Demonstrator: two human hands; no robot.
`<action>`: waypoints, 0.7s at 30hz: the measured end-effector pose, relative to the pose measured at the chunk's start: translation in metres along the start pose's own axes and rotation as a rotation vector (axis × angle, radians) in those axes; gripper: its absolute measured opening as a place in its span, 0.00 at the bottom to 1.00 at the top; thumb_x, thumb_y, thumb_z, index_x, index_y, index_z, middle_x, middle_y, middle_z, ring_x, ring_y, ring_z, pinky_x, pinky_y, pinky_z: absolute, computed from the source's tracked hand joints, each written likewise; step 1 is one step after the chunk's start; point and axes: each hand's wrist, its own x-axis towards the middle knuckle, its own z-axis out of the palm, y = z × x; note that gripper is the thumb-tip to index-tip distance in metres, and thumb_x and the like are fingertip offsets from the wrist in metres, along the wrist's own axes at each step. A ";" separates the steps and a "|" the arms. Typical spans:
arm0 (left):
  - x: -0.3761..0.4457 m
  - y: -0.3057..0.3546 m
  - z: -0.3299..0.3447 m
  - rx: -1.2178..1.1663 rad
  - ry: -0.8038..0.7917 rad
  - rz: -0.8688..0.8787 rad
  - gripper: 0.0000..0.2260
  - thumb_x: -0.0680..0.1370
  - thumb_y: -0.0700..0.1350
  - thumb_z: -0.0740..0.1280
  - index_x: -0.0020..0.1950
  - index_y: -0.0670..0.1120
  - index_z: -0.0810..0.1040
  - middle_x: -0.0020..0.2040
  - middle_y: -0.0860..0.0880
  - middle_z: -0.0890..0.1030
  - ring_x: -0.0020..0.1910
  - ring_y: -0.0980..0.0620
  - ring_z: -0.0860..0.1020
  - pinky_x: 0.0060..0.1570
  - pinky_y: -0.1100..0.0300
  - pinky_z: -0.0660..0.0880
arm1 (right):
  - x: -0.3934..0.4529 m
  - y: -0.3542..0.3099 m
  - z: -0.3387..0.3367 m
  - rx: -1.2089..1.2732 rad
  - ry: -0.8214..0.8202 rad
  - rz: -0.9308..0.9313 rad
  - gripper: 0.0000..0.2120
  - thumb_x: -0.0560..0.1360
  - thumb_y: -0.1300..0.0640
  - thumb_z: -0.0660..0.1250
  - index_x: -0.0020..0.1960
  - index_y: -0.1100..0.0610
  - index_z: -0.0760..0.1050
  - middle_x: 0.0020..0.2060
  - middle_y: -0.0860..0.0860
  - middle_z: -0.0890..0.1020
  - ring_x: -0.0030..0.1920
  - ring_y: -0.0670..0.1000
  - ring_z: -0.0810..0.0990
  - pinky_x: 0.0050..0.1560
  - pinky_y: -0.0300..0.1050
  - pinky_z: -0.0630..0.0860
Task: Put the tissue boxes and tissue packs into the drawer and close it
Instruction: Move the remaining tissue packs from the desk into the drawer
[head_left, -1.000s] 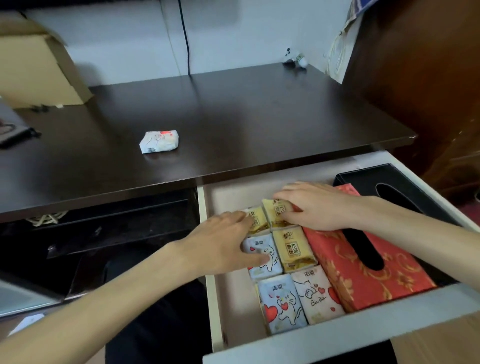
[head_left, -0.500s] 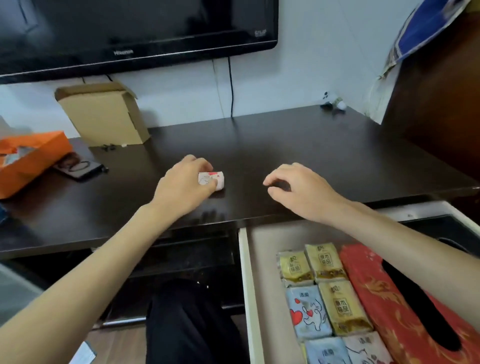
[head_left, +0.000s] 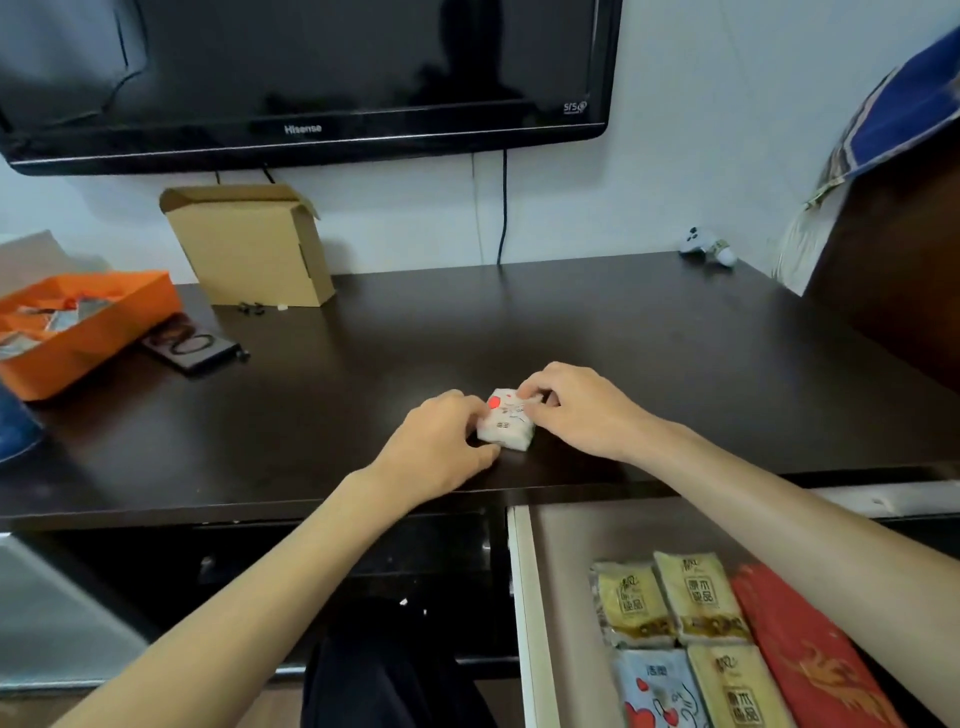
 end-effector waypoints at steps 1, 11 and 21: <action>-0.002 0.003 0.002 -0.010 0.004 0.017 0.17 0.73 0.53 0.72 0.61 0.50 0.80 0.52 0.51 0.78 0.51 0.49 0.78 0.52 0.52 0.76 | -0.003 0.003 -0.003 -0.017 -0.006 -0.010 0.12 0.82 0.54 0.63 0.62 0.50 0.82 0.56 0.46 0.79 0.52 0.51 0.79 0.55 0.53 0.76; 0.008 0.025 0.016 -0.140 0.003 0.076 0.23 0.71 0.47 0.74 0.66 0.51 0.77 0.58 0.51 0.78 0.56 0.49 0.78 0.57 0.50 0.75 | -0.067 0.018 -0.029 -0.114 -0.022 -0.055 0.08 0.80 0.50 0.67 0.54 0.46 0.85 0.45 0.43 0.80 0.43 0.46 0.79 0.43 0.45 0.74; 0.026 0.040 0.026 -0.205 0.042 0.111 0.13 0.76 0.39 0.68 0.58 0.50 0.83 0.53 0.53 0.84 0.52 0.54 0.79 0.56 0.50 0.77 | -0.058 0.040 -0.047 -0.051 -0.013 -0.135 0.12 0.75 0.50 0.74 0.58 0.44 0.83 0.54 0.40 0.79 0.55 0.45 0.74 0.55 0.50 0.76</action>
